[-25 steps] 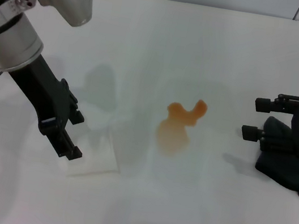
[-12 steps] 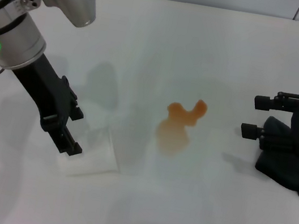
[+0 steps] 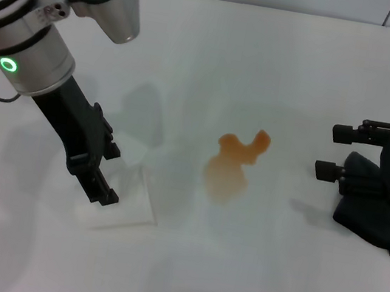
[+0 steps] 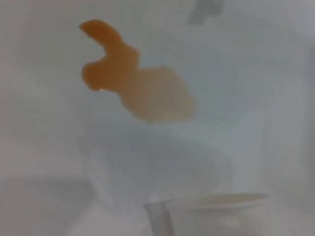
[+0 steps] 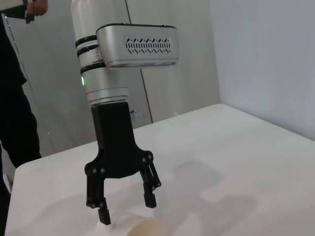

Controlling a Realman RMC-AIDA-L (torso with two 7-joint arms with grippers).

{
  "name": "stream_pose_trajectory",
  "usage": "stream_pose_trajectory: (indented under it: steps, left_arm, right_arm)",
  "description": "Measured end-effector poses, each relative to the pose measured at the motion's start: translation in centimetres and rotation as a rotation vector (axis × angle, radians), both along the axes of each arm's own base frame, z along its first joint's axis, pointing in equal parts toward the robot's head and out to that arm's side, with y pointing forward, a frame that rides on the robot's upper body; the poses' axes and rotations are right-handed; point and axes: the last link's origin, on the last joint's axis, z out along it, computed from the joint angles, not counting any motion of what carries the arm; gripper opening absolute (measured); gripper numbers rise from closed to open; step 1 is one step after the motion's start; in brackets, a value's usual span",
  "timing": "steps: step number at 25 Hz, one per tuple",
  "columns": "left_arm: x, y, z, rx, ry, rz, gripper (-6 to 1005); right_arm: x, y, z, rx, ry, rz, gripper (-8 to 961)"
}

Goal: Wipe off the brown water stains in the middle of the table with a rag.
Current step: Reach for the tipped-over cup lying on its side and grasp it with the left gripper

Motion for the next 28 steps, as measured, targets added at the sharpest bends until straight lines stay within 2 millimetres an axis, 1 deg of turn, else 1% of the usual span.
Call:
stream_pose_trajectory:
  steps: [8, 17, 28]
  left_arm:
    - [0.0, -0.2, -0.5, -0.012, -0.005, 0.001, 861]
    - [-0.8, -0.5, -1.2, -0.022, -0.003, 0.020, 861]
    - [-0.9, -0.4, -1.6, -0.018, -0.006, 0.013, 861]
  right_arm:
    - [0.2, -0.2, 0.0, -0.001, 0.000, -0.005, 691]
    - [0.2, -0.3, 0.0, -0.003, 0.001, -0.006, 691]
    - [0.1, -0.3, 0.0, 0.001, 0.009, 0.001, 691]
